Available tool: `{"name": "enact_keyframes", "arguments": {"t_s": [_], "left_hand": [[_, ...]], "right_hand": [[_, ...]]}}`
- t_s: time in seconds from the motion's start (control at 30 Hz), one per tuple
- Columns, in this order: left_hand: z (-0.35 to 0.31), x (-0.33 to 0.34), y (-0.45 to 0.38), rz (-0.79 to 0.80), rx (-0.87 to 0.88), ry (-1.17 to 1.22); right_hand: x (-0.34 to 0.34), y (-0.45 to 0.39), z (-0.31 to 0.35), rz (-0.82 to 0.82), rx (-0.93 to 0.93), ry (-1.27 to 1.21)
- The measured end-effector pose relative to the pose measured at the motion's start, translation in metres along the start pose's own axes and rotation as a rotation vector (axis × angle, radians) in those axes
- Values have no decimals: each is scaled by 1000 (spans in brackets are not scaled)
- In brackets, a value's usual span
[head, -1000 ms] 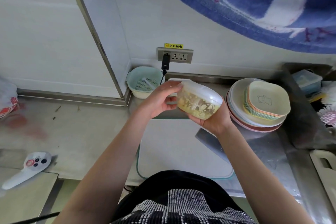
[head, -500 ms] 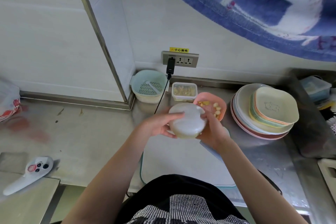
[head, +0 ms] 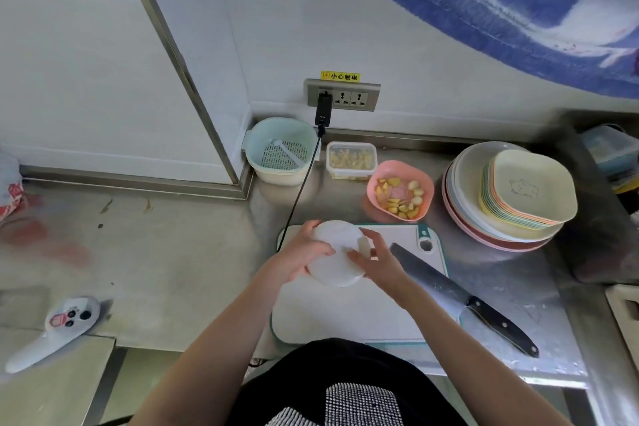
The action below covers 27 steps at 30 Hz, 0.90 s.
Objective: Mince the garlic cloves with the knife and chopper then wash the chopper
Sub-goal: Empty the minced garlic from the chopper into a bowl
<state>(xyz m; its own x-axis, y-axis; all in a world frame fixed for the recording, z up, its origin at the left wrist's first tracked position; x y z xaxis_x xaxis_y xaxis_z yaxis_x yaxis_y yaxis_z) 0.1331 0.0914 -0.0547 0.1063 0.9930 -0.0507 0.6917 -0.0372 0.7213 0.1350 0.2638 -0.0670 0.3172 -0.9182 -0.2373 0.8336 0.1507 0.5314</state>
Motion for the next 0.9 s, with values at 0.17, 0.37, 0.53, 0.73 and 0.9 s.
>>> {"name": "enact_keyframes", "arguments": {"t_s": [0.17, 0.37, 0.53, 0.73, 0.9], "left_hand": [[-11, -12, 3, -226, 288, -437], [-12, 10, -3, -212, 320, -1250], [-21, 1, -15, -304, 302, -1186], [-12, 3, -17, -318, 307, -1169], [-20, 0, -18, -263, 255, -1165]], "right_hand": [[5, -17, 13, 152, -46, 132], [-10, -55, 59, -149, -193, 332], [-17, -96, 103, -206, -337, 745], [-25, -155, 130, -96, -333, 1149], [-21, -176, 129, -14, -300, 1262]]}}
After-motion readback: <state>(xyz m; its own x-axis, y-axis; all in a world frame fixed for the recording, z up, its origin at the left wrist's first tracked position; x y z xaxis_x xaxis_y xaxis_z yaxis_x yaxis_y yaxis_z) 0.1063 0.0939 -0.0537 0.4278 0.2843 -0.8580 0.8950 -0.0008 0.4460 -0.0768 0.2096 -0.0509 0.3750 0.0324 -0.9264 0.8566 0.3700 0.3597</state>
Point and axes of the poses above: each hand's wrist, its own y-axis away from the middle knuckle, its own x-axis out of the palm, z = x × y, the point moved 3 cm from there along -y, towards the middle knuckle, and after that the axes turned 3 degrees about -x, right-handed, at the moved point
